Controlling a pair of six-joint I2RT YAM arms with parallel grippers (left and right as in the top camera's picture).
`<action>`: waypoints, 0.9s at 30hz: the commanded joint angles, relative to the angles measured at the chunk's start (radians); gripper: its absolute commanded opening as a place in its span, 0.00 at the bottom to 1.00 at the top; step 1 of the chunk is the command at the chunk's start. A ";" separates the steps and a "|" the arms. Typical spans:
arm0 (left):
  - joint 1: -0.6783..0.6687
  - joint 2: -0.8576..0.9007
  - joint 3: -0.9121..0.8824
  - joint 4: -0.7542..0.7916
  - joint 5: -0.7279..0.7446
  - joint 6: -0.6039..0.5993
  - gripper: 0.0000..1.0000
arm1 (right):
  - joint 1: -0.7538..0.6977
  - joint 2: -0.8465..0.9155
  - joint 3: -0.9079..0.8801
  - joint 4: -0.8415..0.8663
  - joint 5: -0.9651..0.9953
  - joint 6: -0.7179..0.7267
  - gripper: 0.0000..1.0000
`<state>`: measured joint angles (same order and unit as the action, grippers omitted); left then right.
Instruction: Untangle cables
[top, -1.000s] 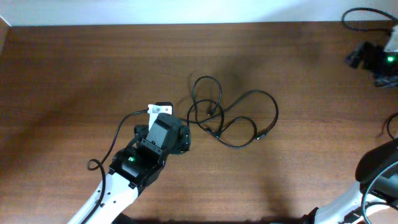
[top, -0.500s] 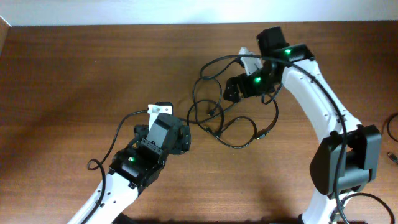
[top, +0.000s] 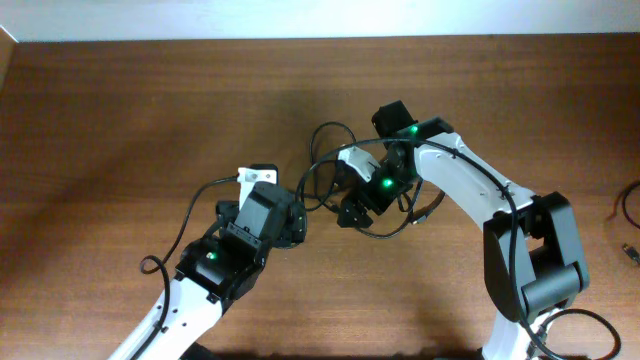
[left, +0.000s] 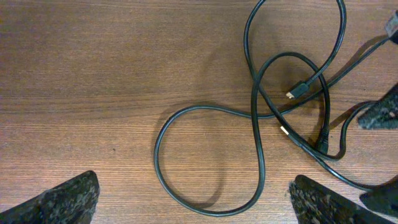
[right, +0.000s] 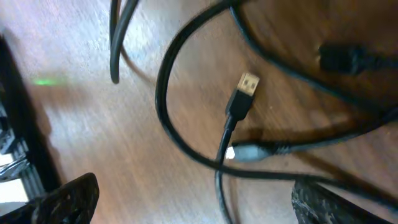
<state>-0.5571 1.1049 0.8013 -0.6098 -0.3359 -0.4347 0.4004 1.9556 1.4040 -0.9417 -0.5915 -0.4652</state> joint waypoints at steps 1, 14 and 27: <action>-0.001 -0.007 0.000 0.002 0.004 0.002 0.99 | 0.010 0.000 -0.009 0.008 -0.011 -0.032 0.98; -0.001 -0.007 0.000 0.002 0.005 0.002 0.99 | 0.047 0.000 -0.140 0.191 -0.007 -0.129 0.46; -0.001 -0.007 0.000 0.002 0.005 0.002 0.99 | -0.245 -0.220 0.248 -0.222 -0.070 -0.036 0.04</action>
<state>-0.5571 1.1049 0.8013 -0.6098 -0.3355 -0.4351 0.1650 1.7863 1.5772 -1.1206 -0.6422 -0.4969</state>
